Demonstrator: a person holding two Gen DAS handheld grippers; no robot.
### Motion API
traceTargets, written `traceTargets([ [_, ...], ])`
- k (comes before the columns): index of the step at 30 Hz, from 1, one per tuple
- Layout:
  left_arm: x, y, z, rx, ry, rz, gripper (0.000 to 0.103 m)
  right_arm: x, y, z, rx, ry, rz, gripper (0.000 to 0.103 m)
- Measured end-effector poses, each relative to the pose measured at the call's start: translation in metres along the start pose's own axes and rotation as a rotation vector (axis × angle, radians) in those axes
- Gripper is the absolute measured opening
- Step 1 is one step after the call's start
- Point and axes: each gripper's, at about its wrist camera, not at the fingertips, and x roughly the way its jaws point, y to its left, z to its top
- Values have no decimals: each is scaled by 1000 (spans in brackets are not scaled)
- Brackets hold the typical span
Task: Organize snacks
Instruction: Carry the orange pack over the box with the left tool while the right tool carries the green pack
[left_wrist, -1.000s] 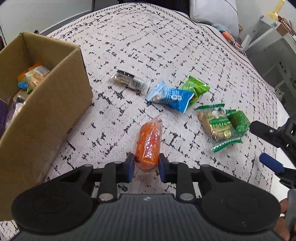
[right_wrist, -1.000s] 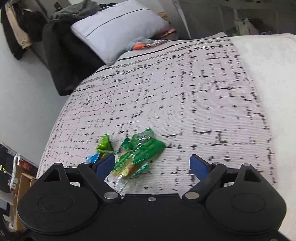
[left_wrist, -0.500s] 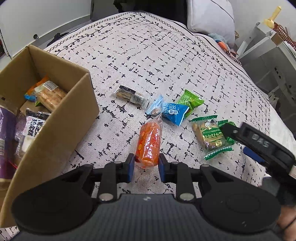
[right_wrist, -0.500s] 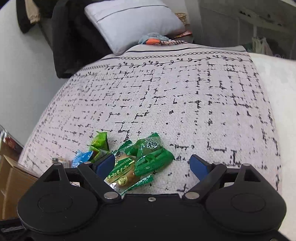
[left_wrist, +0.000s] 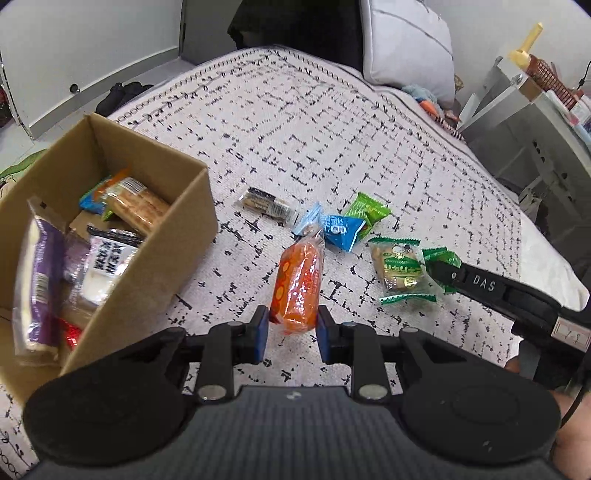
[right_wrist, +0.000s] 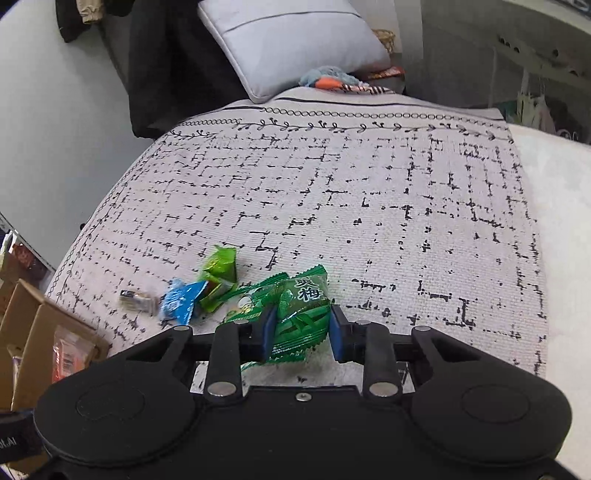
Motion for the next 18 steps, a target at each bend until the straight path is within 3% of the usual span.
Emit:
traceTargets([
  [18,-74,38,-8,-30,-86,-33,26,-86,45,-31,12,-98,-67,29],
])
